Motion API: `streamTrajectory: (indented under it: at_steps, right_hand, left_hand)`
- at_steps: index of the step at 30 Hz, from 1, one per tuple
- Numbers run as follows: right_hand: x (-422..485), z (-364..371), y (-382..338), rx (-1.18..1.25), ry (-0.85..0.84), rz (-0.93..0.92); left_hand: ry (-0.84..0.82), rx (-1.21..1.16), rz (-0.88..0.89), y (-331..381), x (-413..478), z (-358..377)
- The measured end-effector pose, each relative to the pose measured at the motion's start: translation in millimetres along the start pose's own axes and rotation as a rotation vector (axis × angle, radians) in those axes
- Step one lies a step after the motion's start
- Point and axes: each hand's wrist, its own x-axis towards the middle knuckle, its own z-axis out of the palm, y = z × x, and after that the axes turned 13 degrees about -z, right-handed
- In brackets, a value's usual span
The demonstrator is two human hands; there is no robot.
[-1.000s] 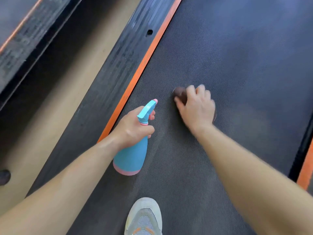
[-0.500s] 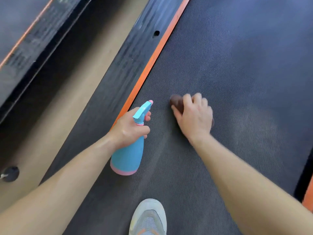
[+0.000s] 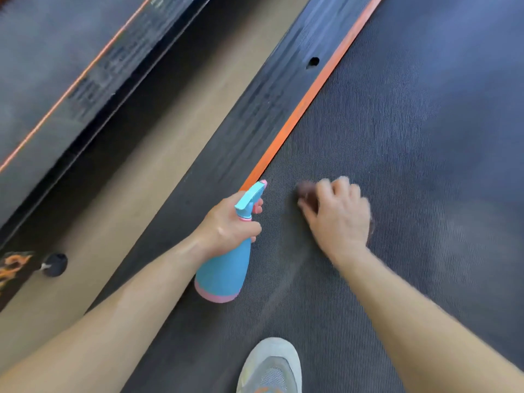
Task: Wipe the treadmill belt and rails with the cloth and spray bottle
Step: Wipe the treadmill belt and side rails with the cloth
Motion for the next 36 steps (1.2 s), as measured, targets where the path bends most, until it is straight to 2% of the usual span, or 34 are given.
streamTrajectory:
  at_steps: [3,5,7,10,13,17,23,30,32,36]
  right_hand:
    - [-46,2,-14,0.038,-0.074,-0.298]
    - [-22,4,-3,0.016,-0.094,-0.39]
    - [23,6,2,-0.013,-0.071,-0.304]
    - [87,4,-1,0.095,-0.061,0.039]
    - [89,6,-10,0.13,-0.003,0.228]
    - [64,3,6,0.08,0.027,0.293]
    - [91,-4,18,0.07,0.041,0.201]
    - [130,1,-3,0.089,0.007,0.233]
    - [114,4,-20,0.05,0.01,0.137]
    - [42,9,-60,0.045,-0.047,-0.259]
  left_hand:
    - [0.015,0.009,-0.023,-2,0,-1]
    - [0.014,-0.003,-0.031,-6,1,0]
    - [-0.001,-0.015,-0.038,-9,2,0]
    - [-0.013,-0.034,-0.059,-12,3,-2]
    - [-0.022,-0.015,-0.071,-15,2,-2]
    - [-0.044,-0.002,-0.095,-22,-1,-4]
    - [-0.069,-0.091,-0.181,-32,-10,-5]
    - [-0.072,-0.083,-0.11,-40,-17,-17]
    - [-0.043,-0.098,-0.096,-40,-17,-23]
    - [0.007,-0.131,-0.082,-34,-13,-37]
